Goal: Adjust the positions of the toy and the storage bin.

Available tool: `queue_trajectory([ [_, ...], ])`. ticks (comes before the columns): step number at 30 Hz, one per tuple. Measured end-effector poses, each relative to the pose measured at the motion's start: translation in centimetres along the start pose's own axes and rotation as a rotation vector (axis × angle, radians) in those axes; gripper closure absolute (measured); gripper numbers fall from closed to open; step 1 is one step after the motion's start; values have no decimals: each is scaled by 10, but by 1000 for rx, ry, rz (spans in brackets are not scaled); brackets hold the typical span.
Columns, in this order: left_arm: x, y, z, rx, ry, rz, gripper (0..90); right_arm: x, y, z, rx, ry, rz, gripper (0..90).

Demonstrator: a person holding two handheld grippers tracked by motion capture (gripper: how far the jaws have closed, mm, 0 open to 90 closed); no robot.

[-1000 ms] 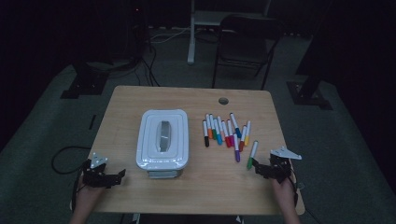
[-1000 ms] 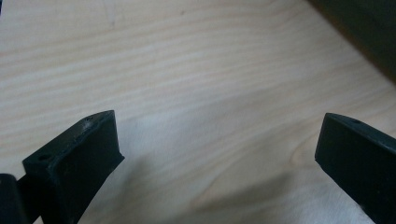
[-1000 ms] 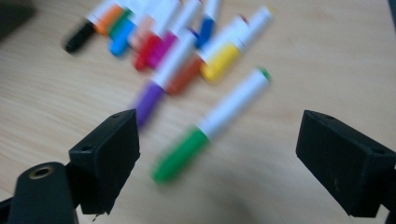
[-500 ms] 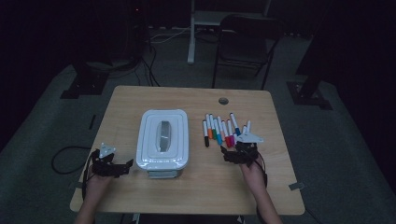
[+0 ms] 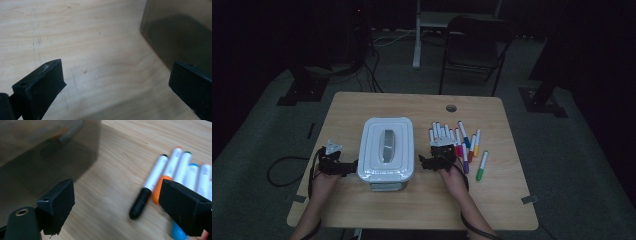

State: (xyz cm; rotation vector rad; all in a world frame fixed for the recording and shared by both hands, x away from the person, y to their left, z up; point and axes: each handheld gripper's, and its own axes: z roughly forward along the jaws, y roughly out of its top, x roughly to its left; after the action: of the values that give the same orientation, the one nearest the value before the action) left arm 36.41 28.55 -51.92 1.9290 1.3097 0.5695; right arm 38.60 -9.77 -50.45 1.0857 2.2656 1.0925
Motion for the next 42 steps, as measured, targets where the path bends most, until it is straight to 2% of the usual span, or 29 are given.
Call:
queue_trajectory([
  [5,-1,9,5,9,6,18,6,8,7,14,15,26,-14,131],
  [7,-2,11,7,12,7,20,6,9,9,16,1,25,-10,131],
  [13,-6,18,12,11,-13,18,6,8,14,18,8,17,-13,131],
  [16,-11,21,13,22,-15,37,5,9,17,17,5,23,-16,131],
  [17,-16,22,14,22,-11,56,5,10,18,16,-5,26,-17,132],
  [18,-18,24,13,15,12,68,6,11,20,15,-2,9,-32,133],
  [21,-18,23,12,10,-2,51,6,10,20,13,-5,25,-27,133],
  [23,-19,23,12,15,0,47,6,10,20,11,7,35,-43,147],
  [24,-21,24,11,21,8,45,6,14,19,9,18,26,-80,157],
  [27,-23,24,12,25,6,46,6,16,17,7,23,23,-89,169],
  [32,-34,25,13,28,-5,72,6,8,8,2,13,63,-36,170],
  [39,-46,24,14,32,-23,101,6,7,-3,-9,22,64,-50,171],
  [41,-51,24,13,37,-28,120,7,5,-7,-13,22,66,-35,170],
  [42,-58,25,13,41,-27,145,7,4,-11,-17,20,65,-36,171],
])
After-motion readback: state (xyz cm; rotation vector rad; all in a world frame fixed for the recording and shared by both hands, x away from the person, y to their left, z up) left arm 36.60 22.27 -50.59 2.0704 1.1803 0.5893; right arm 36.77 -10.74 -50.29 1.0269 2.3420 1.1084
